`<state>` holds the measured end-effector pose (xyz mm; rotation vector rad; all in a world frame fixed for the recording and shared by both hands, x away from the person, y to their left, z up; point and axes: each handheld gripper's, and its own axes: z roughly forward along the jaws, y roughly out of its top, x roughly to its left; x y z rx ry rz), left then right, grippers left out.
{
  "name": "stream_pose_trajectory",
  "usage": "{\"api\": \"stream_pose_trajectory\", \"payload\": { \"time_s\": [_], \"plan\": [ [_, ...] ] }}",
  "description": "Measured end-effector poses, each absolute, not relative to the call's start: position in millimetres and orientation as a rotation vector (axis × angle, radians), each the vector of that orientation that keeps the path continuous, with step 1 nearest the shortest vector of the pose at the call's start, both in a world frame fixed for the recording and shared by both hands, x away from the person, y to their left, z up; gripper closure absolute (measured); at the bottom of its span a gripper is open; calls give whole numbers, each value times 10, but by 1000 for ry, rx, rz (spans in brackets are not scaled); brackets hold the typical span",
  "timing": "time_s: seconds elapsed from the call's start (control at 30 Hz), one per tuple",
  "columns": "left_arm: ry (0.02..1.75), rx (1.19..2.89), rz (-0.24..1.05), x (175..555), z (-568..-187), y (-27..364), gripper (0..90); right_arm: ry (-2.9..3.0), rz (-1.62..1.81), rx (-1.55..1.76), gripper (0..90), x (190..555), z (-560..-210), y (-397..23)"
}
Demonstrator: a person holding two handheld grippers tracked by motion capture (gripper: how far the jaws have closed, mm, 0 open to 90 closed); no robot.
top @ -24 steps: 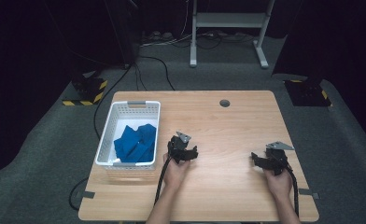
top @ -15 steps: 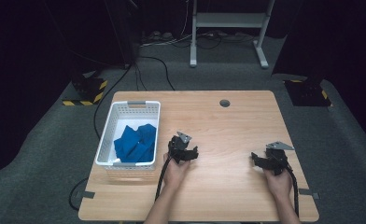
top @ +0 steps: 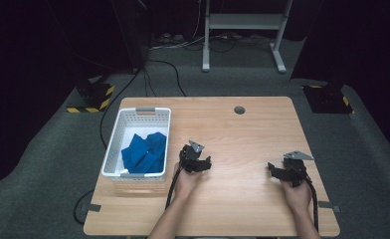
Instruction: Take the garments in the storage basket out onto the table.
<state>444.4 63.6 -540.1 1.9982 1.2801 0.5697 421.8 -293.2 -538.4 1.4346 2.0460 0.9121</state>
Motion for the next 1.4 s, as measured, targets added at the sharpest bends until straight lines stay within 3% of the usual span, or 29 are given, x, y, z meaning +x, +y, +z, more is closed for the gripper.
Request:
{"api": "stream_pose_trajectory", "payload": {
  "time_s": [1.4],
  "plan": [
    [1239,1975,501,4280,-5016,680,238,2047,910,1434,283,4217,-5384,-2928]
  ]
}}
